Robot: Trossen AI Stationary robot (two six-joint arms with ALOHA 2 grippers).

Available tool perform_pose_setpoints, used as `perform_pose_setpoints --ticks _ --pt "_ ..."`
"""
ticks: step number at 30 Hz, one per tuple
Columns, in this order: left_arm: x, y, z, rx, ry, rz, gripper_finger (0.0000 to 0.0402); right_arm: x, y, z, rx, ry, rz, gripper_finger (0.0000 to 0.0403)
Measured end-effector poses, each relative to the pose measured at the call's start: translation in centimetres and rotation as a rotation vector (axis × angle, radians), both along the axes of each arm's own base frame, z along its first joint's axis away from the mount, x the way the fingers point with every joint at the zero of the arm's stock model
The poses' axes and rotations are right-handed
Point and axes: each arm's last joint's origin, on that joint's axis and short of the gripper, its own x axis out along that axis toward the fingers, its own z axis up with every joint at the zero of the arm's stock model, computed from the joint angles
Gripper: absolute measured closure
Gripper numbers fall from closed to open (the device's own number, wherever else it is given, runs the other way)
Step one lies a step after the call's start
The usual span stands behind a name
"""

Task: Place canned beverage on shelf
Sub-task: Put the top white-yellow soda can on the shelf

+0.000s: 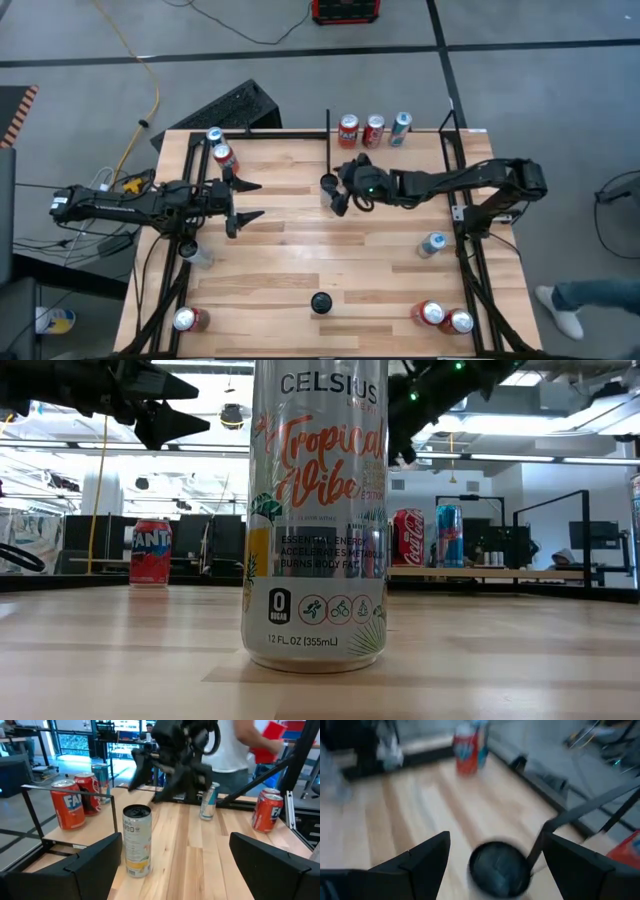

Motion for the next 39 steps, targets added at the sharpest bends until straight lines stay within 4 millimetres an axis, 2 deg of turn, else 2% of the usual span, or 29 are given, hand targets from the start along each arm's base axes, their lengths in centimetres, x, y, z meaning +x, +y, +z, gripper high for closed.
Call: perform_pose_setpoints --ticks 4,8,18,23,28,33,39 --pt "0.0 0.0 0.0 -0.006 -0.001 0.003 0.0047 -0.3 -0.4 -1.1 0.015 0.02 -0.029 0.0062" --pt "0.0 0.0 0.0 -0.007 -0.002 0.013 0.0047 0.4 -0.3 -1.3 0.012 -0.01 -0.025 0.0062" --pt "0.0 0.1 0.0 -0.017 -0.005 0.027 0.0047 1.8 -0.9 -4.4 0.011 0.058 -0.028 0.0062" --pt "0.0 0.1 0.0 -0.017 -0.004 0.027 0.0047 2.0 -1.0 -5.1 0.014 0.076 -0.029 0.0062" --pt "0.0 0.1 0.0 -0.016 -0.004 0.028 0.0047 1.8 -0.9 -4.7 0.014 0.069 -0.029 0.007" --pt "0.0 0.1 0.0 -0.016 -0.004 0.029 0.0047 1.2 -1.0 -3.5 0.051 0.043 0.003 0.0116" --pt "0.0 0.1 0.0 -0.017 -0.005 0.034 0.0047 -0.7 -1.6 -0.7 0.112 0.01 0.058 0.0126"
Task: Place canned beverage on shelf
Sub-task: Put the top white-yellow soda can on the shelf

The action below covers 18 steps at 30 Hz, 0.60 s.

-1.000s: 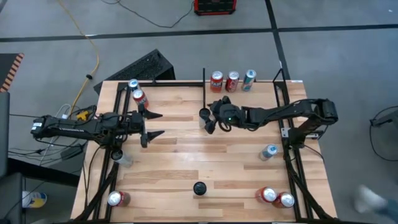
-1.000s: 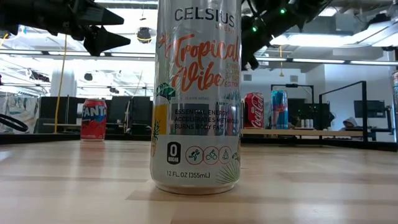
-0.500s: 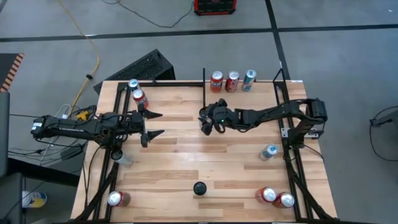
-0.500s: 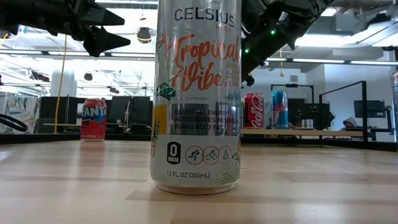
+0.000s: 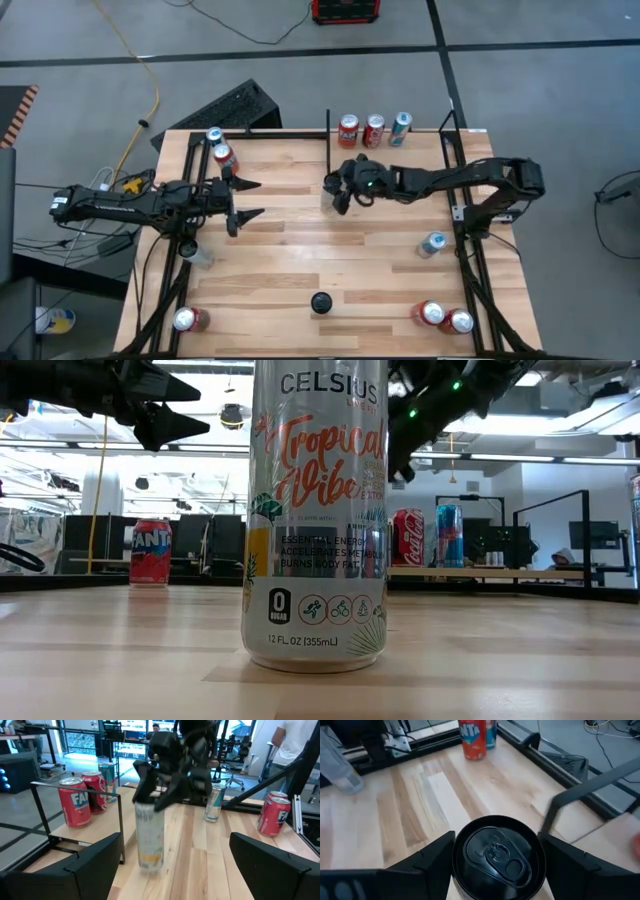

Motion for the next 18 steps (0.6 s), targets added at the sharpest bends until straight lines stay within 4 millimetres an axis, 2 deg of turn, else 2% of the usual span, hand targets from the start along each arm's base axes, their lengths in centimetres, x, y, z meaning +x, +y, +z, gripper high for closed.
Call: perform_pose_setpoints --ticks 4,11,14,18 --pt "0.0 0.0 0.0 0.0 0.0 0.003 0.0047 -2.9 -0.5 2.5 -0.026 0.046 -0.007 0.0126" --pt "0.0 0.1 0.0 0.008 0.0 0.019 0.0047 -9.8 -1.4 6.7 -0.039 0.076 -0.087 0.0126" --pt "0.0 0.1 0.0 0.012 -0.001 0.02 0.0047 -12.5 -2.0 7.5 -0.051 0.119 -0.141 0.0126" --pt "0.0 0.1 0.1 0.016 -0.008 0.021 0.0047 -14.9 -3.4 7.6 -0.046 0.183 -0.234 0.0126"
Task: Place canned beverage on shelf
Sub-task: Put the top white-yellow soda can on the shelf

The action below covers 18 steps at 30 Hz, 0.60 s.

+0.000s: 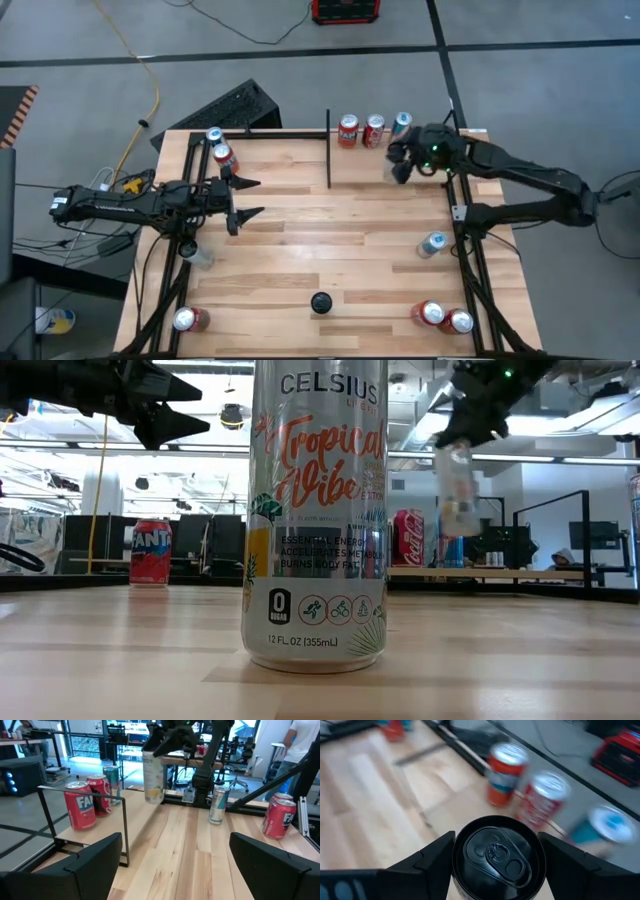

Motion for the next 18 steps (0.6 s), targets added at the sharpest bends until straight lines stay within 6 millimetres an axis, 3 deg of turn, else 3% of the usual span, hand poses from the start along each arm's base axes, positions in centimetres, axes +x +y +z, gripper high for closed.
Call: perform_pose_setpoints --ticks 13,18 --pt "0.0 0.0 0.0 -0.017 -0.002 -0.011 0.0047 -1.7 -4.4 -0.8 -0.034 0.073 -0.24 0.0126" --pt "0.0 0.0 0.0 -0.016 -0.002 -0.011 0.0047 -2.9 -5.3 -3.1 -0.058 0.023 -0.322 0.0126"
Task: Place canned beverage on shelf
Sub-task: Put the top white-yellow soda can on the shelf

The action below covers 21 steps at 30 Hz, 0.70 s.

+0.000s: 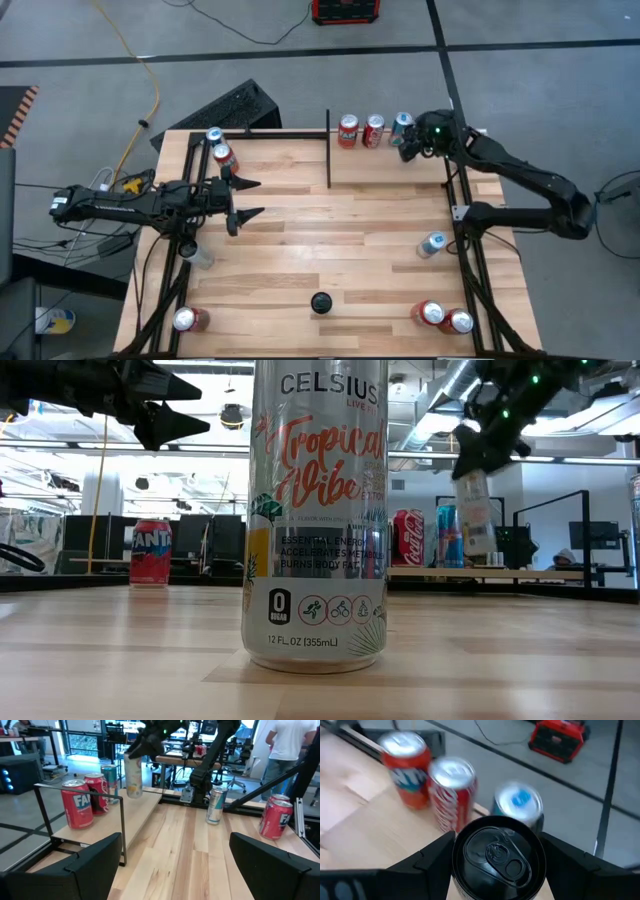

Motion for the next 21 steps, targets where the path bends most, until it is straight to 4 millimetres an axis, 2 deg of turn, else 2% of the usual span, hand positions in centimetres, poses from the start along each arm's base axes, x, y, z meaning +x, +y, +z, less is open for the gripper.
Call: perform_pose_setpoints --ticks 2,5,21 --pt "0.0 0.0 0.0 0.0 0.0 0.0 0.0047 -0.7 -0.3 -0.6 -0.001 -0.003 -0.028 0.0126" --pt "0.0 0.0 0.0 0.0 0.0 0.0 0.0047 -1.4 -0.6 -0.3 -0.018 -0.018 -0.059 0.0126" --pt "0.0 0.0 0.1 -0.001 -0.007 0.009 0.0047 -3.1 -3.5 -1.0 -0.017 -0.008 -0.206 0.0126"
